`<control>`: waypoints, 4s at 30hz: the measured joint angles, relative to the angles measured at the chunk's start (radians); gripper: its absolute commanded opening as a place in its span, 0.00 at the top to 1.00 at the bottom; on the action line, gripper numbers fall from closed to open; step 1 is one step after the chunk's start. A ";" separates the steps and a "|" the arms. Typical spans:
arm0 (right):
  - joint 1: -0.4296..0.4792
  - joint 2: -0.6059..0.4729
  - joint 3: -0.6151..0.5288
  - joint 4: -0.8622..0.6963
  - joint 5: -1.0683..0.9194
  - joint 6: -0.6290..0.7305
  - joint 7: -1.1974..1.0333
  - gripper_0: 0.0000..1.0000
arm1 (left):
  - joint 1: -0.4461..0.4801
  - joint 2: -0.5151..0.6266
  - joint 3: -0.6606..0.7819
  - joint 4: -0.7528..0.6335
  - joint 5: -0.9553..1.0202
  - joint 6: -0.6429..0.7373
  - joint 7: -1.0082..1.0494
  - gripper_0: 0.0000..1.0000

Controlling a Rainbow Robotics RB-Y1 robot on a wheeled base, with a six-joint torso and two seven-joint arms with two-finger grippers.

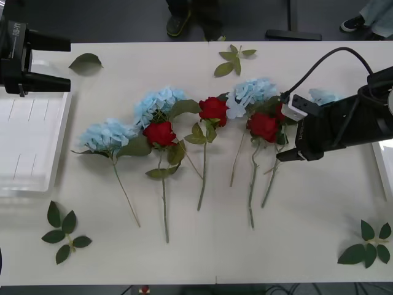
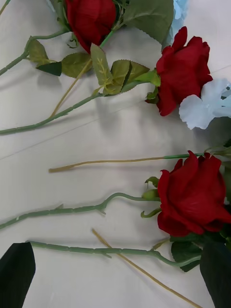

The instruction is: Place the red flowers into the right box and the blue flowers into the left box. If a person shows an open palm, hand one flower to the person first, then continue sorting.

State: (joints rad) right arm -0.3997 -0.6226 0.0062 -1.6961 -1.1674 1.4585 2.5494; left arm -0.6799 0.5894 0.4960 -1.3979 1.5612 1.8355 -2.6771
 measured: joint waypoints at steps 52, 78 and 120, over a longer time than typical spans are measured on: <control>-0.115 -0.357 0.401 0.148 -0.030 -0.340 -1.611 0.00 | 0.159 0.535 -0.860 -0.408 -0.144 -0.456 1.379 0.00; -0.088 -0.206 0.469 0.260 0.210 -0.516 -1.677 0.00 | 0.159 0.543 -1.266 -0.566 -0.719 -0.720 2.082 0.00; -0.089 -0.204 0.591 0.275 0.472 -0.647 -1.679 0.42 | 0.126 0.272 -1.356 -0.340 -0.968 -0.720 2.080 0.38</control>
State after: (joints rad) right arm -0.4890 -0.8267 0.5971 -1.4215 -0.6958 0.8114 0.8705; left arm -0.5536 0.8610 -0.8601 -1.7382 0.5930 1.1153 -0.5972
